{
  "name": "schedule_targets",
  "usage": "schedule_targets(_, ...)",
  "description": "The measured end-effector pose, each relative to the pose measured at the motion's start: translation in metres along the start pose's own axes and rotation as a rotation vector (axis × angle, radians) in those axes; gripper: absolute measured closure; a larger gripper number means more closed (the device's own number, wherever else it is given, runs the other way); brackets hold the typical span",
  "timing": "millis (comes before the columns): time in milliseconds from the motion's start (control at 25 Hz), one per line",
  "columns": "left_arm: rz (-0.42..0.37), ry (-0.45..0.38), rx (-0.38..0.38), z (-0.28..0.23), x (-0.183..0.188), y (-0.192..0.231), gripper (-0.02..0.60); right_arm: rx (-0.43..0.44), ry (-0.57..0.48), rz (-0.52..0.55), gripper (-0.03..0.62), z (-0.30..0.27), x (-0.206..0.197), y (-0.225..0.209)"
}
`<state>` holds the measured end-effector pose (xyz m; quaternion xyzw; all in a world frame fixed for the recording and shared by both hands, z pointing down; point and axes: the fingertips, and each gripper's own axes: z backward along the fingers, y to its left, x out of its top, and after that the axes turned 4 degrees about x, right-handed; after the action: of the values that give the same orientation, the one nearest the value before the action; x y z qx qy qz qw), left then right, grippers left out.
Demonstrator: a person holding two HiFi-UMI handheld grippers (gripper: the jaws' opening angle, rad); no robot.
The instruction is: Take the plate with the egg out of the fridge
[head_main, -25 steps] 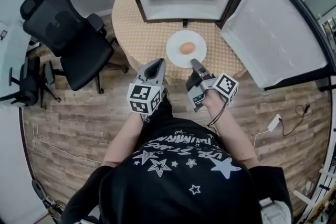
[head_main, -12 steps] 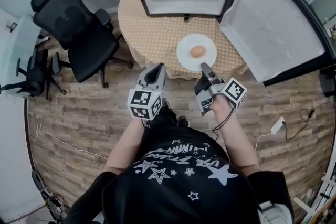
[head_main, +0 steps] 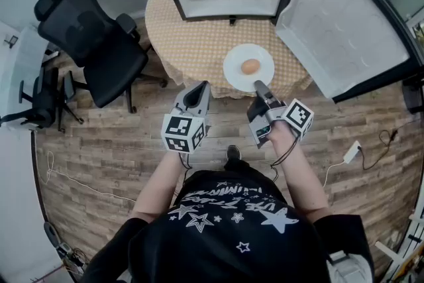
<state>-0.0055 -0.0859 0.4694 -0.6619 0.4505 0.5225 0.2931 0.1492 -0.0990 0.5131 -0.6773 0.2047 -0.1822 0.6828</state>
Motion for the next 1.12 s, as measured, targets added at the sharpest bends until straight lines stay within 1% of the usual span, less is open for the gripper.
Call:
schedule_targets(200, 0.010, 0.010, -0.030, 0.024, -0.007, -0.001, 0.572, 0.004, -0.019, 0.001, 0.553, 0.009, -0.019, 0.010)
schedule_targets(360, 0.014, 0.010, -0.039, 0.037, -0.011, 0.000, 0.572, 0.003, -0.022, 0.023, 0.553, 0.014, -0.028, 0.014)
schedule_targets(600, 0.013, -0.012, -0.064, 0.083, -0.015, 0.000, 0.572, 0.020, -0.019, 0.026, 0.553, 0.039, -0.080, 0.028)
schedule_targets(1120, 0.012, -0.030, -0.105, 0.153, -0.033, -0.014, 0.572, 0.006, -0.041, 0.030, 0.553, 0.102, -0.143, 0.031)
